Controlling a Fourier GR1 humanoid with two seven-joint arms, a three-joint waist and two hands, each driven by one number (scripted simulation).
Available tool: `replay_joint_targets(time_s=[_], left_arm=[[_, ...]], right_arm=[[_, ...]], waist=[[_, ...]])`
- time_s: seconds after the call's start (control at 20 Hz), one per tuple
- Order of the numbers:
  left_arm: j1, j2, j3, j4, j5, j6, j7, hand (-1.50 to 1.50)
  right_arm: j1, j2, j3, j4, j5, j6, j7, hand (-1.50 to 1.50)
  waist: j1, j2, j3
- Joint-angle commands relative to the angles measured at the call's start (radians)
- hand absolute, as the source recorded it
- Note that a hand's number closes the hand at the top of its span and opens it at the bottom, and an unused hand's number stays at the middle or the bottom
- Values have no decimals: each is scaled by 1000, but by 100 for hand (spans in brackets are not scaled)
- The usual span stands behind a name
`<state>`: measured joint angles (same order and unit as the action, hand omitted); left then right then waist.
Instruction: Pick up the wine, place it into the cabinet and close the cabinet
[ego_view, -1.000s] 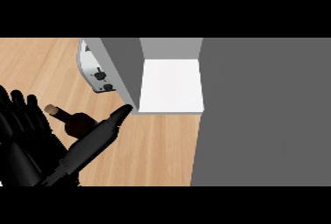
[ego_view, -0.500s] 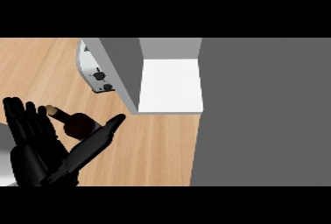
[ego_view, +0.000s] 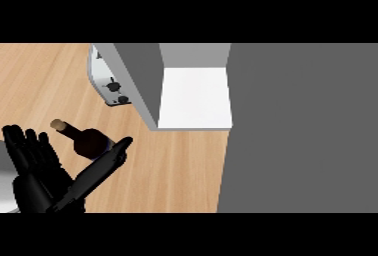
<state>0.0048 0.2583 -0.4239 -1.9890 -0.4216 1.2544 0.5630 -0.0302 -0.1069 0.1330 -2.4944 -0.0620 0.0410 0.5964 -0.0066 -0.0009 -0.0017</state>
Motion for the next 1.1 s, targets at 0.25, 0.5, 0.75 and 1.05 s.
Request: replay_joint_targets(time_s=[0.25,0.5,0.75,1.05], left_arm=[[-12,-8,64,123,327,20,-289,-150],[32,-84,96,144,448,-78,-465,-150],[98,-122,214,183,612,-263,-661,-150],[175,-241,260,290,692,-402,-896,-150]], right_arm=[[65,8,-18,-107,-77,18,17,-150],[4,-4,-28,-140,-75,-4,97,-150],[23,18,6,-155,-42,-17,88,-150],[50,18,-28,-124,-75,19,23,-150]], waist=[[-4,1,-1],[1,0,-1],[4,-2,-2],[5,-1,1]])
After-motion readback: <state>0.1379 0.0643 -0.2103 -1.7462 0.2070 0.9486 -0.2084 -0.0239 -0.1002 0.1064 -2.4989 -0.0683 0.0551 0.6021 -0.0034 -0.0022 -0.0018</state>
